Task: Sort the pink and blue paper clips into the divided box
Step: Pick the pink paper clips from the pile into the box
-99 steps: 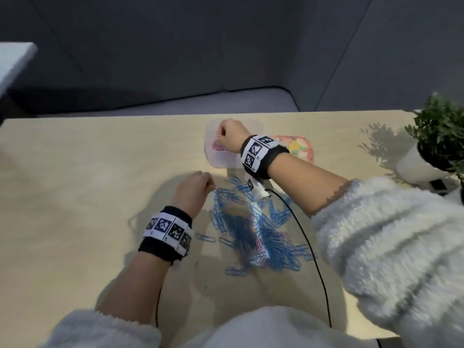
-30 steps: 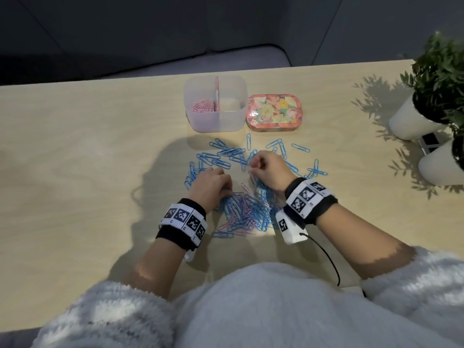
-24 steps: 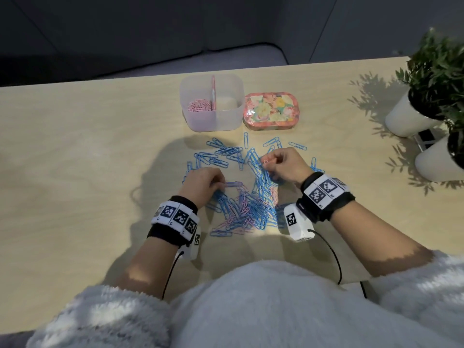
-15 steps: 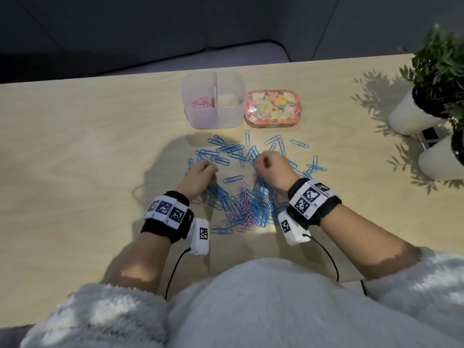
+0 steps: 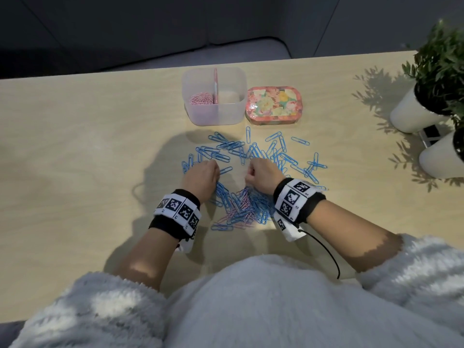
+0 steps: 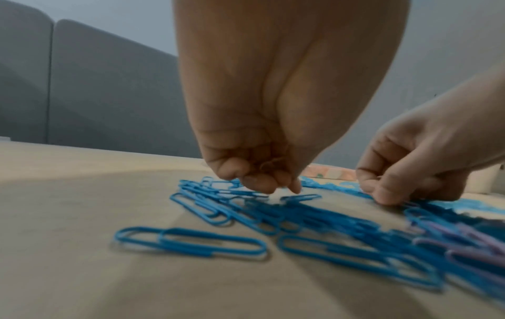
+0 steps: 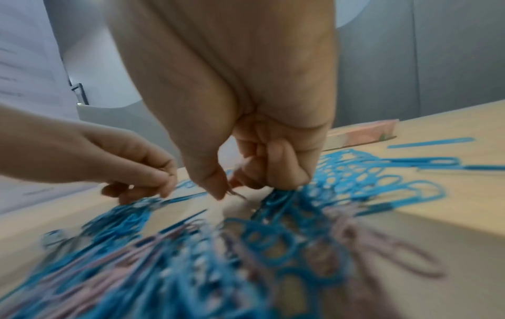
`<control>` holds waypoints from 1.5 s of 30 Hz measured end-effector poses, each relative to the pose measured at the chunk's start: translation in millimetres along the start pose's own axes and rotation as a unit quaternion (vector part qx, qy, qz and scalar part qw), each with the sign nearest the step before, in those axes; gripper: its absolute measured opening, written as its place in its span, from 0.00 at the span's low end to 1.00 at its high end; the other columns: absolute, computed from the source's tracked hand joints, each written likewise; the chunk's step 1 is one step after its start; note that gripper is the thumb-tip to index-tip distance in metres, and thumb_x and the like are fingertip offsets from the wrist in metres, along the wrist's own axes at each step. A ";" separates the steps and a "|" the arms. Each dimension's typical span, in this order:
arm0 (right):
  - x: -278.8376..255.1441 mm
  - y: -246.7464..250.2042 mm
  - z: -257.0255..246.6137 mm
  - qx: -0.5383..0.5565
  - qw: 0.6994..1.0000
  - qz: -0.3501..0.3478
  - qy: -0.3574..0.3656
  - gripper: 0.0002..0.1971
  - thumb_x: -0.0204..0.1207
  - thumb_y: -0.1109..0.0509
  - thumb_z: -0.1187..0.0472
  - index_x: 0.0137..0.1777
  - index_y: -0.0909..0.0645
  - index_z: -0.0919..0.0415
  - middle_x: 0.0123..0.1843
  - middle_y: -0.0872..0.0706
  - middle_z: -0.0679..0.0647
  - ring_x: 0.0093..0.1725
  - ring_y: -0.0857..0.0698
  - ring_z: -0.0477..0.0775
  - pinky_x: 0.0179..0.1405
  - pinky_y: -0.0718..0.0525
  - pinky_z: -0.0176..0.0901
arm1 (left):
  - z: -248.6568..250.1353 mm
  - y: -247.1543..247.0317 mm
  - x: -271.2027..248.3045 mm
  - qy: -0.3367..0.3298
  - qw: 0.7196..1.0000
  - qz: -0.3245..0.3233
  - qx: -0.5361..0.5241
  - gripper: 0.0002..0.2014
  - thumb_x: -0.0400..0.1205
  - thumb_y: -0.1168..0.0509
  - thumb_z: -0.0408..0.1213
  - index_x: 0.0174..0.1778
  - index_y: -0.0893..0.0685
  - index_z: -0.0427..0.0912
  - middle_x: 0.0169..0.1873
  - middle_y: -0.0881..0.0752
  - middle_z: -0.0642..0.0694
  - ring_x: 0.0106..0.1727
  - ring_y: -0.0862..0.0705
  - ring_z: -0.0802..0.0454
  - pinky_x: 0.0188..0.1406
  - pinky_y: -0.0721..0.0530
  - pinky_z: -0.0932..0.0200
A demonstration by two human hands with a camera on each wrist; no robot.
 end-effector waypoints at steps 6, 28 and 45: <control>-10.0 34.6 36.9 0.262 0.964 0.038 0.003 0.15 0.74 0.32 0.69 0.30 0.28 0.54 0.25 0.24 0.48 0.22 0.27 0.41 0.26 0.29 0.36 | 37.0 -22.3 -19.3 -0.051 0.995 -0.076 -0.026 0.13 0.82 0.41 0.46 0.50 0.21 0.39 0.47 0.15 0.42 0.48 0.19 0.45 0.43 0.27 0.56; -22.3 -17.1 -12.1 -0.074 0.989 -0.027 0.128 0.07 0.75 0.31 0.58 0.50 0.16 0.57 0.44 0.13 0.54 0.48 0.17 0.55 0.44 0.27 0.41 | -6.9 -4.0 -23.7 0.009 0.997 -0.017 -0.077 0.08 0.76 0.31 0.41 0.47 0.19 0.42 0.24 0.31 0.57 0.34 0.28 0.49 0.35 0.33 0.59; -36.2 24.3 41.9 0.453 0.888 -0.027 -0.077 0.15 0.77 0.47 0.72 0.31 0.26 0.61 0.21 0.28 0.53 0.13 0.33 0.45 0.15 0.41 0.30 | -13.3 -6.4 -12.5 0.028 0.998 0.013 -0.050 0.08 0.82 0.40 0.40 0.48 0.22 0.38 0.44 0.16 0.41 0.50 0.18 0.40 0.43 0.25 0.53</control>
Point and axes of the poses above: each hand's wrist, its own x-axis towards the middle knuckle, its own y-axis out of the back of the hand, z = x × y, the point moved 5 cm from there along x, towards the middle knuckle
